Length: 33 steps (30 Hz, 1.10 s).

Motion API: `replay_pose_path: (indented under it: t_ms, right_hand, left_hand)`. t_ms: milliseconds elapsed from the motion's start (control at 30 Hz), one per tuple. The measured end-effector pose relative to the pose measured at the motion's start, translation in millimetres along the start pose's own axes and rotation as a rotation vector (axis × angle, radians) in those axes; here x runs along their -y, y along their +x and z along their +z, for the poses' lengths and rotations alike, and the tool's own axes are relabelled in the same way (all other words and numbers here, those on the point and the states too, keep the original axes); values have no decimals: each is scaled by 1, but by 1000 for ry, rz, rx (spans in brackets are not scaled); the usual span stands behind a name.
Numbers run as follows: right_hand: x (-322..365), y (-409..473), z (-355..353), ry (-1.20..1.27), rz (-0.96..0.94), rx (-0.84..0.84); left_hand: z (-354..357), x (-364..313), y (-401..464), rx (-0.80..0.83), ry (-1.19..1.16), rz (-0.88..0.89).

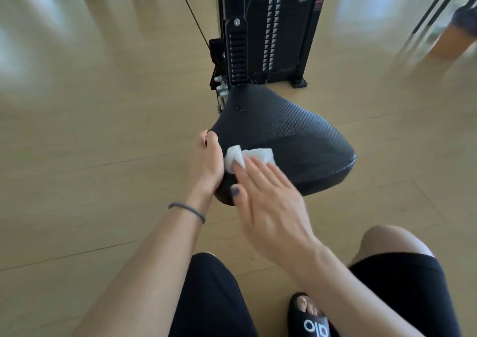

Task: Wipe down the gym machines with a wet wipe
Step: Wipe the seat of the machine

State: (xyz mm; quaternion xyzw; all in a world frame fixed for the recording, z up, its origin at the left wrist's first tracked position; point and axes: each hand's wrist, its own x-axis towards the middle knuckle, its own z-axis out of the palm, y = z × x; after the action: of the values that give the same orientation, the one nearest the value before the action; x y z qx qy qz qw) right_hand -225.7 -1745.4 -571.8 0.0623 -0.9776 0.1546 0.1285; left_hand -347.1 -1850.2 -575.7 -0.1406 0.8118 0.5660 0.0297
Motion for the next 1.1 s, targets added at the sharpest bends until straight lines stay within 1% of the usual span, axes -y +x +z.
replay_pose_path:
  t_ms: [33,133,200,267,367,400,433,467,500,567,633,667,733,767,833,900,933,967,1000,1100]
  right_hand:
    - [-18,0,-3,-32,59,-2]
    - [-79,1,-11,-100,367,-25]
    - [-82,4,-12,-91,466,-35]
    - [-48,3,-5,-94,425,-40]
    - [5,-9,7,-50,157,-20]
    - [7,-14,6,-26,88,-6]
    - [-3,-15,1,-10,63,2]
    - [-23,-14,-5,-14,91,-11]
    - [-48,-12,-10,-30,161,-31]
    - [-96,-4,-19,-49,363,-51]
    - [-115,5,-19,-62,516,-29]
    - [-107,8,-15,-72,552,-27]
    - [-69,9,-4,-95,528,-29]
    - [-44,6,1,-74,473,-26]
    - [-1,-3,6,-9,294,-7]
    - [11,-8,3,23,119,13]
    - [0,-8,-2,27,70,10]
    - [-18,-7,-9,23,69,-2]
    - [-42,-5,-15,4,118,-11]
    - [-112,5,-26,-25,384,-11]
  left_hand:
    - [-1,0,-1,10,-5,-15]
    - [-2,1,-4,27,-32,-43]
    - [-2,1,-4,10,-26,-30]
    - [-1,1,-3,-6,-13,-3]
    - [0,5,0,-2,8,9]
    - [-1,7,1,7,14,12]
    - [-1,8,2,20,13,12]
    - [0,9,2,30,5,16]
    - [0,9,2,31,-6,20]
    - [1,10,3,13,-13,32]
    - [1,9,3,-8,-18,24]
    - [1,10,4,-9,-17,13]
    - [1,12,6,1,-6,-11]
    - [0,12,5,9,2,-23]
    - [-1,11,5,9,16,-36]
    - [-2,10,3,10,37,-27]
    - [-3,10,2,19,48,-20]
    - [-3,9,2,26,54,-15]
    - [-3,9,2,29,52,-12]
    - [-2,8,-1,21,41,-3]
